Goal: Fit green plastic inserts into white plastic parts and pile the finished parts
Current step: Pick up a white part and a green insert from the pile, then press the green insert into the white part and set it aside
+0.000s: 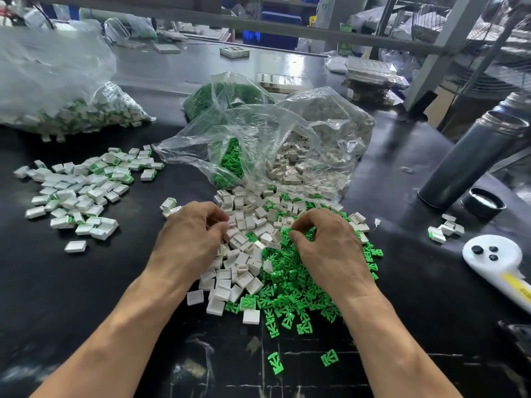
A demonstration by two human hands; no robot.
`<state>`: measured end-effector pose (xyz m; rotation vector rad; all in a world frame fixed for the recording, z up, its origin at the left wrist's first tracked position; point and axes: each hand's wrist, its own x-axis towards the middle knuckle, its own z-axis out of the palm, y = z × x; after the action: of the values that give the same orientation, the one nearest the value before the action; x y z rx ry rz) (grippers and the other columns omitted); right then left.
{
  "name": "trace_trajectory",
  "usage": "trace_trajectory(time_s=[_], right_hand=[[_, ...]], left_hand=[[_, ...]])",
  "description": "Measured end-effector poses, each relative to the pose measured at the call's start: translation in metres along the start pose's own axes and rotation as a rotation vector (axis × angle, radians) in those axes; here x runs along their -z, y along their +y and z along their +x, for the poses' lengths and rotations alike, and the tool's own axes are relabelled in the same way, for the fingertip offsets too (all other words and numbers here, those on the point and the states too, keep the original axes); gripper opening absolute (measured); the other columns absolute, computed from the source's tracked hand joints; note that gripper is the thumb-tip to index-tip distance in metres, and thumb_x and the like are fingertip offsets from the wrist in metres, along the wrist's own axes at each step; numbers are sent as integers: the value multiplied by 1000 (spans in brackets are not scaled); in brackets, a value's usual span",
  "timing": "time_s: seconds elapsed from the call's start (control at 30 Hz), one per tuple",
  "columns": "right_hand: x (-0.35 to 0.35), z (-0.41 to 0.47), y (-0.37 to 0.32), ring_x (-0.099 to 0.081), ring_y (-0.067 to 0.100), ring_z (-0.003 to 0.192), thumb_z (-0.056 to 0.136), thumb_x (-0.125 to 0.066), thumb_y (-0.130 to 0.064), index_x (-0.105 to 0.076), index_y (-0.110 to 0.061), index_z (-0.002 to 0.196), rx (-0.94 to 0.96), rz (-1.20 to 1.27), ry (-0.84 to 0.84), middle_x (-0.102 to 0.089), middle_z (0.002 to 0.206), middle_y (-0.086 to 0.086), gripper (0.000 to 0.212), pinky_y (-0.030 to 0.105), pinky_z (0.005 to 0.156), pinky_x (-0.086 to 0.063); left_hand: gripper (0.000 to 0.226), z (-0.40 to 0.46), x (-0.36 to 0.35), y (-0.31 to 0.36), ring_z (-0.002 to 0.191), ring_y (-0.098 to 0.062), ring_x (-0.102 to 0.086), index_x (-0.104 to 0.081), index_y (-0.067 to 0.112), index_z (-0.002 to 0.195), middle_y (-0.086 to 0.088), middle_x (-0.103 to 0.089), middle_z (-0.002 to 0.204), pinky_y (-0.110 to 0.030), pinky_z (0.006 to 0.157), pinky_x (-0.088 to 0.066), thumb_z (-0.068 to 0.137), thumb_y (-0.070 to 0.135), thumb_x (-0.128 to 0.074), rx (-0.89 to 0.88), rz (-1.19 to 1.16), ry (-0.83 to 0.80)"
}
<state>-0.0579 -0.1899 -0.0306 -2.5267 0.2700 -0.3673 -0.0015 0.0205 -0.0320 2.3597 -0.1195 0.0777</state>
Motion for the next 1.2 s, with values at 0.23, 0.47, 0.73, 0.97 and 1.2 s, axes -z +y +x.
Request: trace_trajectory(time_s=[0.23,0.47,0.73,0.97,1.2], right_hand=[[-2,-2,0,-52,-11,76,93,-75,-30,-69,-33,97,-20,141,107,-59,80,-24,8,10,67,-36],[1,-6,-6,-64,5,87,95,-74,-27,-71,-31,100,-22,233,77,-67,91,-19,7,34,86,-57],[2,-9,-10,-65,5,92,97,-72,-26,-73,-29,108,-33,274,65,-71,99,-15,12,34,91,-57],[1,-10,-11,-66,6,94,97,-72,-25,-73,-28,110,-28,290,57,-72,102,-13,14,35,91,-58],[2,-10,-12,-65,5,91,97,-72,-24,-74,-27,109,-6,315,88,-71,100,-12,13,34,87,-58]], left_hand=[[12,-6,-4,6,88,-5,-61,-70,34,100,16,-57,96,-35,89,-56,89,36,-76,-73,59,-32],[35,-2,5,1,92,2,-57,-70,45,112,19,-57,100,-26,90,-51,97,14,-67,-80,113,-158],[46,5,1,-7,85,2,-61,-71,47,106,20,-58,97,-7,67,-41,94,3,-68,-119,134,-164],[32,5,4,-7,84,9,-61,-75,45,102,22,-59,95,-18,75,-54,93,14,-74,-240,142,-138],[14,4,4,-6,92,-2,-62,-76,38,105,22,-61,99,-32,87,-54,97,30,-69,-307,119,-85]])
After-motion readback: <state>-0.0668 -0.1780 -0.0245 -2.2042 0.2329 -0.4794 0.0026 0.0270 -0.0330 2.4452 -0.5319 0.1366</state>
